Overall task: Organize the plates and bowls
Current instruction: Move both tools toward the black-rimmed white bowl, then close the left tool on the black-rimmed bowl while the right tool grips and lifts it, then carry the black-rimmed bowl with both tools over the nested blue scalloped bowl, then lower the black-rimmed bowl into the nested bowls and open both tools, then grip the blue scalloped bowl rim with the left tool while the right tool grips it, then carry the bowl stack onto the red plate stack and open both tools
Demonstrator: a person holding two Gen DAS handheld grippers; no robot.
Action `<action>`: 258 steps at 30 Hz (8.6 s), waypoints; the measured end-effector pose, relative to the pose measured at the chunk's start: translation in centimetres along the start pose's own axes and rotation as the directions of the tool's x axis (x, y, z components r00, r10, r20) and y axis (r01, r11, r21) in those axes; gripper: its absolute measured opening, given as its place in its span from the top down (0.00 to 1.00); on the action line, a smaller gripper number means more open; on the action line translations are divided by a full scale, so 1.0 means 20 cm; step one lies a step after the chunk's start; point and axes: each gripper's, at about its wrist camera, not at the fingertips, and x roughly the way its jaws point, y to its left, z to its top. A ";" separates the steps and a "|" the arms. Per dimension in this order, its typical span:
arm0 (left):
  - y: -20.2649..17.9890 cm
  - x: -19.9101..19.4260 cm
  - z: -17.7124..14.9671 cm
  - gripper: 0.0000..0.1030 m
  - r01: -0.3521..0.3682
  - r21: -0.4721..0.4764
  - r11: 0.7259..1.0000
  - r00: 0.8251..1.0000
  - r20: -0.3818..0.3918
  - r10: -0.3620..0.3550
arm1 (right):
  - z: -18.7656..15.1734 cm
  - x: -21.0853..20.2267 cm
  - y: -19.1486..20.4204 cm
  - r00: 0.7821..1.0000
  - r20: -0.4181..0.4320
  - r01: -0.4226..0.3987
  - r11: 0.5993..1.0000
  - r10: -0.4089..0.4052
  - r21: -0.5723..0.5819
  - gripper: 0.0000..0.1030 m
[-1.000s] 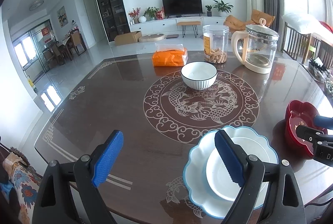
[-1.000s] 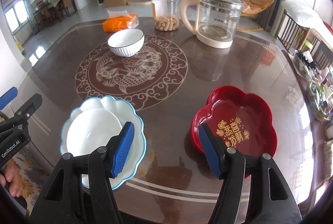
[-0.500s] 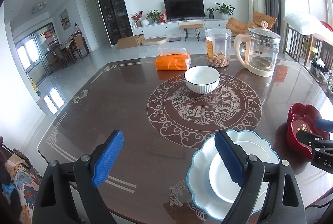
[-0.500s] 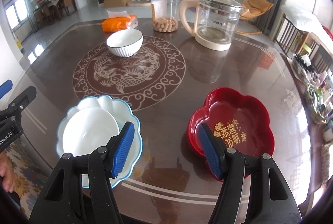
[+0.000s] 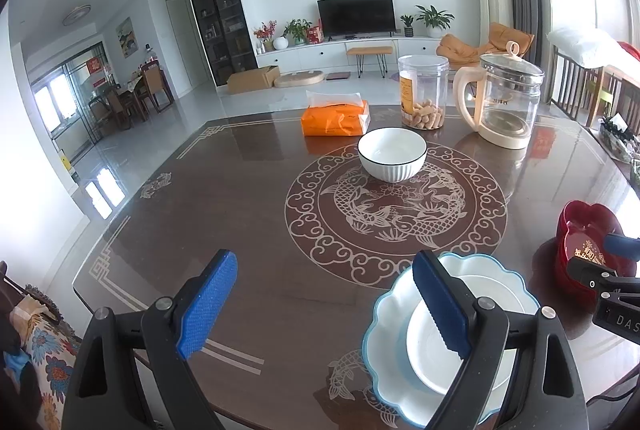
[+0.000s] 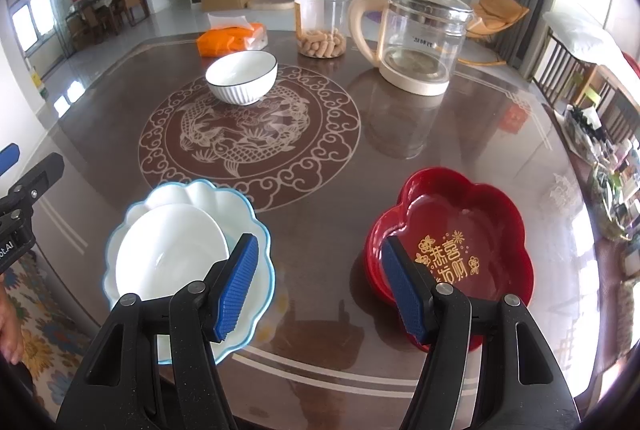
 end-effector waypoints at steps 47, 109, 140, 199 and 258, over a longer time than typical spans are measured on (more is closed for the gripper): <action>-0.05 1.66 0.63 0.82 0.269 -0.337 0.902 0.777 -0.477 -0.410 | 1.08 1.30 0.15 0.890 -0.290 -0.336 0.936 0.352 0.106 0.69; -0.19 0.30 -0.16 0.85 0.293 -0.173 0.940 0.852 -0.399 -0.339 | 0.04 0.24 0.10 0.862 -0.333 -0.357 0.924 0.383 0.139 0.86; 0.04 0.24 -0.14 0.57 0.275 -0.226 0.935 0.887 -0.316 -0.337 | 0.01 0.27 0.29 0.933 -0.277 -0.257 0.964 0.229 -0.069 0.56; 0.42 -0.07 -0.61 0.22 0.254 -0.238 0.938 0.945 -0.145 -0.292 | -0.81 -0.81 -0.16 0.881 0.472 -0.008 0.996 -0.036 0.092 0.25; 0.03 0.52 -0.46 0.85 0.373 -0.294 0.880 0.871 -0.216 -0.442 | -0.34 0.35 0.04 0.944 0.055 -0.328 0.907 0.325 0.266 0.84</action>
